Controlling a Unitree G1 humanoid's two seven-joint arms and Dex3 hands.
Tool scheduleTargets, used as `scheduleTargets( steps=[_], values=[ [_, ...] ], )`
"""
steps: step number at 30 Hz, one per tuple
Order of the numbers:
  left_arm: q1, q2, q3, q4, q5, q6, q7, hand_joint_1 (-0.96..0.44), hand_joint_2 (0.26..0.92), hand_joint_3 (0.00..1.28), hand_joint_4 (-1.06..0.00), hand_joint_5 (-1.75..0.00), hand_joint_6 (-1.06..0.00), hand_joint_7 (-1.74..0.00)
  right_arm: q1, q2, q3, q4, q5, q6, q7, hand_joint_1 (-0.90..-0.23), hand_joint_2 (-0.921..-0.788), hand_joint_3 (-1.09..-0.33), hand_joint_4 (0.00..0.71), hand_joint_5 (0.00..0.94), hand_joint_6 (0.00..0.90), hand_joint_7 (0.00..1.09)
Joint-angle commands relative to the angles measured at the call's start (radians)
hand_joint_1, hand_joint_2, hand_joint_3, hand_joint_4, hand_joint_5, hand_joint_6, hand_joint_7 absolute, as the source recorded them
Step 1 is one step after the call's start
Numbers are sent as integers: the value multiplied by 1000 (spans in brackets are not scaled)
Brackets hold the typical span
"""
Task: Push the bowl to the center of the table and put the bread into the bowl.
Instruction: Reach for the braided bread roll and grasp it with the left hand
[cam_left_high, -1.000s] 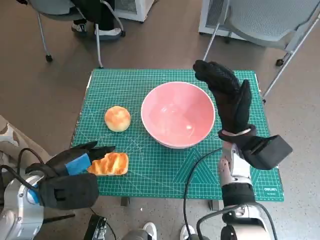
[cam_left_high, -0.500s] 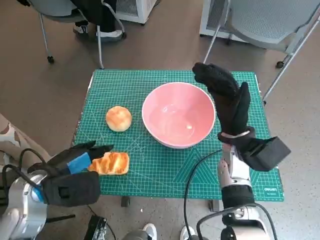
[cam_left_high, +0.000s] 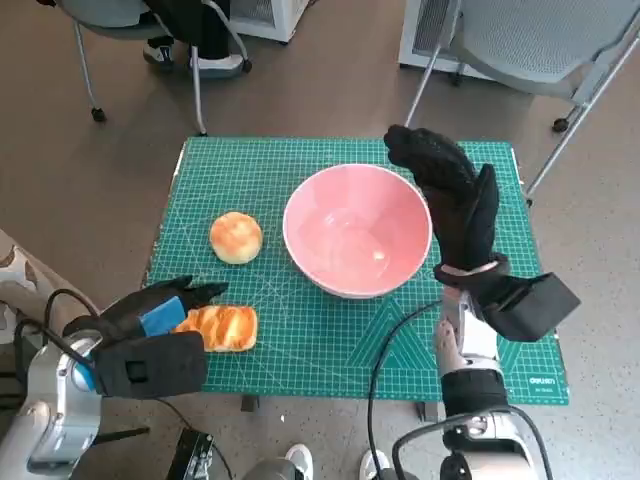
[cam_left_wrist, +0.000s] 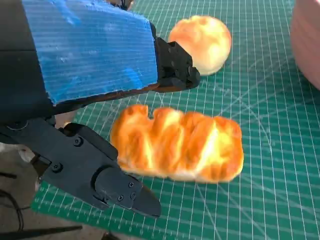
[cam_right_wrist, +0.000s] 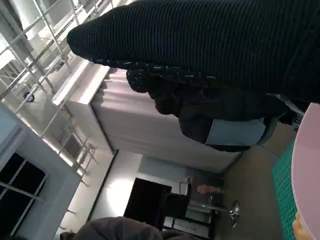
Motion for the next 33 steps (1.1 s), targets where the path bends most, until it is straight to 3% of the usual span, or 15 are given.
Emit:
scheduleTargets(
  steps=[1,33],
  values=[
    [-19,-11,-16,5,19,8,7,-429,686,11,-129,-3,-316,-42,29,6,2,9,-2,8,1,-662,-921,-793,232,2,128,398],
    [-95,-72,-116,144,82,-30,60,-394,677,59,-152,-4,-333,-21,34,1,2,10,2,11,6,-677,-921,-792,233,1,107,440]
  ],
)
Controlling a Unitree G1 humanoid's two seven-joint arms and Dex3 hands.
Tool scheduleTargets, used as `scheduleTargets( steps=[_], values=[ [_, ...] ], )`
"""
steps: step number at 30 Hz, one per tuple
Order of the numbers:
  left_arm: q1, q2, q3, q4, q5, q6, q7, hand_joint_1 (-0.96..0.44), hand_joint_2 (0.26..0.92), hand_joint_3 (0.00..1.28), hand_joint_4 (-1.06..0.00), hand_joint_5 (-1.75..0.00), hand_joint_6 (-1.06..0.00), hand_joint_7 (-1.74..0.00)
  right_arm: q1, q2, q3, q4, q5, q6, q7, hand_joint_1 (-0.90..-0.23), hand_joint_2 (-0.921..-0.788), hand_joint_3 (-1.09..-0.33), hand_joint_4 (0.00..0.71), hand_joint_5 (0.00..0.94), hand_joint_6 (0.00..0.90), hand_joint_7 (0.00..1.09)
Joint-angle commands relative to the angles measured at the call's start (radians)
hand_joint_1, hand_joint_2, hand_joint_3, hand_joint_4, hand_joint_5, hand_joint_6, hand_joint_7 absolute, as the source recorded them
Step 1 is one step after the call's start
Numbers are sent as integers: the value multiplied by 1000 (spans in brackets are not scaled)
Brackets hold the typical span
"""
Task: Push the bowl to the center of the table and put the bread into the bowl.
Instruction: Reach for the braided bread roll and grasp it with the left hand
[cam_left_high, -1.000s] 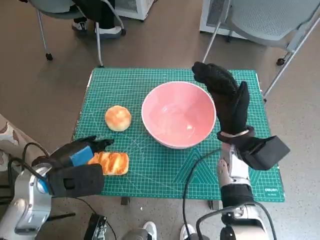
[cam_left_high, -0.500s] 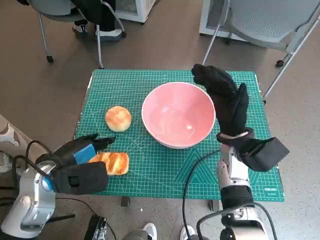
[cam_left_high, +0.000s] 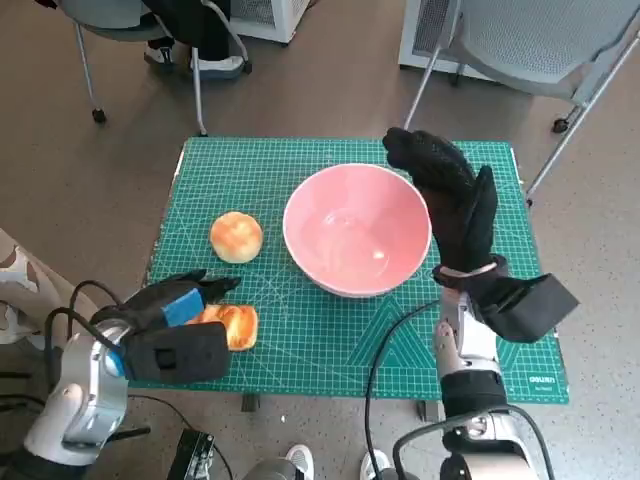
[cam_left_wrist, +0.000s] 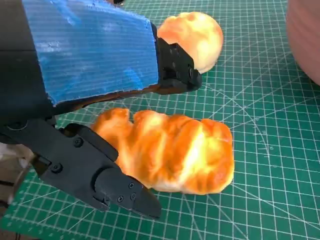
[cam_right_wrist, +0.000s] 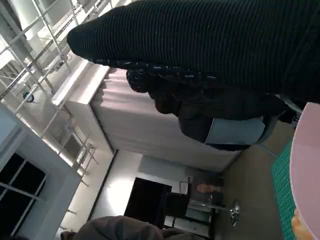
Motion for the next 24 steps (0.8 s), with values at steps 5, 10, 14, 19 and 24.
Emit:
scheduleTargets(
  steps=[5,10,14,19,24],
  values=[
    [-29,-11,-28,42,23,-17,5,-367,547,299,-151,-1,-344,-10,27,0,-2,12,4,11,10,-669,-921,-793,233,1,104,444],
    [-38,-16,-40,65,27,-21,9,-348,371,629,-154,-3,-362,-8,30,0,-2,12,1,5,10,-666,-921,-794,233,1,102,448],
    [-47,-24,-50,96,31,-29,16,-321,321,717,-179,-10,-386,-16,30,0,-1,12,0,3,10,-663,-921,-794,233,1,100,452],
    [-54,-27,-64,130,45,-39,21,-253,284,789,-314,-177,-471,-68,32,0,0,5,0,1,8,-659,-921,-795,234,1,97,458],
    [-43,-21,-57,125,47,-59,38,102,322,999,-705,-1252,-614,-887,32,0,-1,6,4,1,12,-652,-921,-796,234,1,95,462]
  ],
)
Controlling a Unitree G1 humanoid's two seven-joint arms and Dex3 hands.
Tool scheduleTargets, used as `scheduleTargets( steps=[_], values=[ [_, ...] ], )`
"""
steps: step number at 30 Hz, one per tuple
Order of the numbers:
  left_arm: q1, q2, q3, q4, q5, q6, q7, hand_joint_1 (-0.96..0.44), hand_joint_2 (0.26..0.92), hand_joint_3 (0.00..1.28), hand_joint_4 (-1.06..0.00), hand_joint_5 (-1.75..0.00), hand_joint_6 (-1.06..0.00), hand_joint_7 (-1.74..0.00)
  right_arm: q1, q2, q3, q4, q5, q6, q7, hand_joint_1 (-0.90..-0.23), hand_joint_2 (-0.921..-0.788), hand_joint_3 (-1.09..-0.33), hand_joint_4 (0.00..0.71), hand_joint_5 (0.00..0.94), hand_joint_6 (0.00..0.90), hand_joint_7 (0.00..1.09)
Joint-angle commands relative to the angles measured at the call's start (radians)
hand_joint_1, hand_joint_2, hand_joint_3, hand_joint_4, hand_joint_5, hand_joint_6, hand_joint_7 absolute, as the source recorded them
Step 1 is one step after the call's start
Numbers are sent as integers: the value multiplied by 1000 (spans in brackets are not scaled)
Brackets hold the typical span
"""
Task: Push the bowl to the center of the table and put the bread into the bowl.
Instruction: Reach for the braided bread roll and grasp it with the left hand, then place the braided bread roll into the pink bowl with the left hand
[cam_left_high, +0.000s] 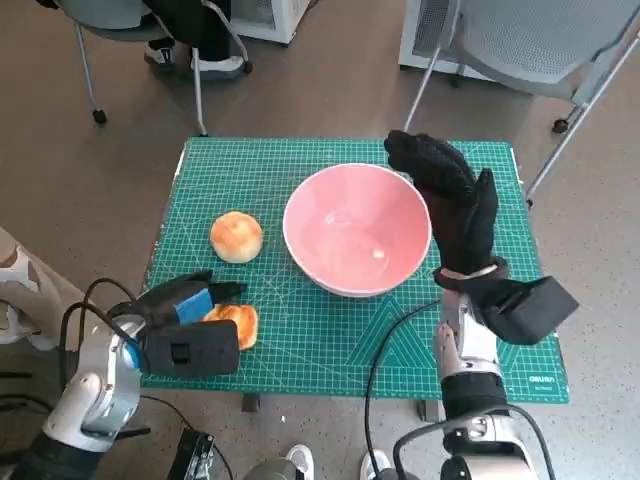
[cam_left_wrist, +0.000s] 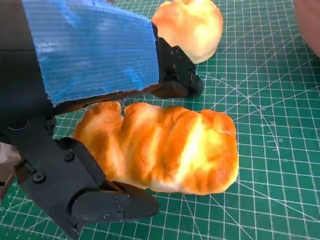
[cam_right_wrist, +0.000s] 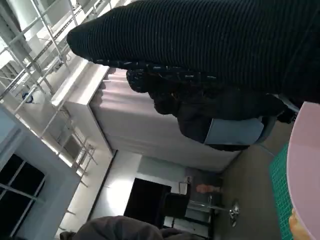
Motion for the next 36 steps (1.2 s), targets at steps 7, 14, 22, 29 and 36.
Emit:
scheduleTargets(
  steps=[7,14,22,29,36],
  values=[
    [31,3,3,2,1,-41,41,8,367,1039,-703,-1533,-645,-1245,22,1,-2,7,4,5,9,-651,-921,-798,234,1,92,466],
    [43,10,14,-10,-4,-65,52,2,430,947,-698,-1499,-627,-1257,18,4,-3,13,8,10,12,-652,-921,-798,233,1,90,470],
    [44,17,19,-27,-6,-61,29,1,455,904,-693,-1498,-635,-1221,24,8,-1,5,9,12,13,-655,-921,-797,233,1,88,474],
    [50,27,42,-61,-35,-70,3,0,507,812,-701,-1433,-623,-1214,28,8,-2,2,12,13,18,-652,-921,-795,234,1,86,477],
    [58,42,97,-132,-98,-109,-22,0,567,705,-702,-1334,-615,-1243,30,4,-3,-1,11,12,17,-650,-921,-794,235,1,85,480]
  ],
)
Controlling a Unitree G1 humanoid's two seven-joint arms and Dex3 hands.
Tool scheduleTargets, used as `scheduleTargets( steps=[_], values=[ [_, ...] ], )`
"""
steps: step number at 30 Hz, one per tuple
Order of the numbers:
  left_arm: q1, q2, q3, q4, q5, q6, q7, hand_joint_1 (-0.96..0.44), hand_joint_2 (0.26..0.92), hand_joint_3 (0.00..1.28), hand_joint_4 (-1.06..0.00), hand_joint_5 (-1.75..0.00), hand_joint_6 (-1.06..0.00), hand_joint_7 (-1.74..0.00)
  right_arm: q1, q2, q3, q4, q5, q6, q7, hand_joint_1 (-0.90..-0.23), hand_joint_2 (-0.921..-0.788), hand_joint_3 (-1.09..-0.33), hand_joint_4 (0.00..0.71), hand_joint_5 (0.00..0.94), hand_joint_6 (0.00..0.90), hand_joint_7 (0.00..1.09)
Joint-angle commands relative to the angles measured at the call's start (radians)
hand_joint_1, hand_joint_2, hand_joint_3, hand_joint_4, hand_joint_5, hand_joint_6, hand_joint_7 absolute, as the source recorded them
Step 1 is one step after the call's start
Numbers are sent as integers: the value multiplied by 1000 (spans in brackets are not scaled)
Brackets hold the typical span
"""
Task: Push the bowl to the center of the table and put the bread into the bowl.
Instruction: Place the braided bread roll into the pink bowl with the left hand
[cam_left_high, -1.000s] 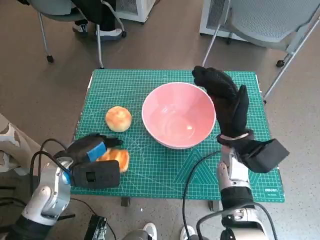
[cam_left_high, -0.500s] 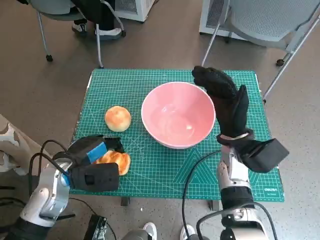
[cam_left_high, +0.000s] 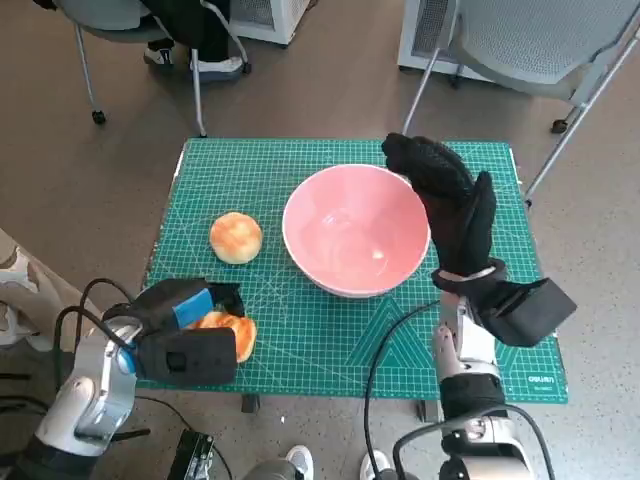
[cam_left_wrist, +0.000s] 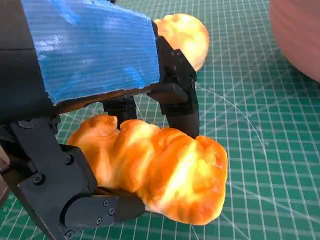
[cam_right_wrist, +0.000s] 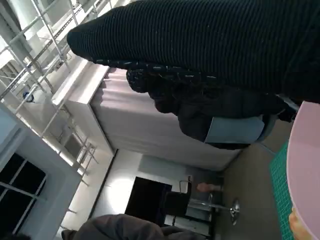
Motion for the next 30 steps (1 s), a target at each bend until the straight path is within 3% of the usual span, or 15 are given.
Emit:
scheduleTargets(
  steps=[1,7,15,23,27,30],
  values=[
    [7,26,54,-63,-60,-43,-23,0,571,697,-702,-1316,-615,-1256,25,-2,-3,1,8,12,8,-650,-921,-794,236,1,85,481],
    [-29,38,117,-113,-137,-65,-54,0,602,639,-706,-1252,-615,-1278,22,-9,-9,5,14,15,14,-644,-921,-795,237,2,84,482],
    [-174,25,178,-158,-175,-46,-39,1,626,584,-737,-1264,-627,-1191,18,-15,-15,10,17,16,18,-640,-921,-794,238,2,85,484],
    [-372,-47,132,-205,-114,26,4,2,636,562,-732,-1298,-648,-1129,20,-16,-19,10,23,21,27,-640,-921,-795,237,2,83,485],
    [-481,-93,76,-170,-80,45,6,2,703,421,-746,-1236,-683,-1075,24,-19,-21,4,27,22,33,-640,-921,-795,238,1,82,486],
    [-553,-124,35,-119,-65,34,5,3,787,249,-769,-1180,-708,-1025,26,-23,-24,3,31,22,38,-639,-921,-794,239,2,82,486]
  ],
)
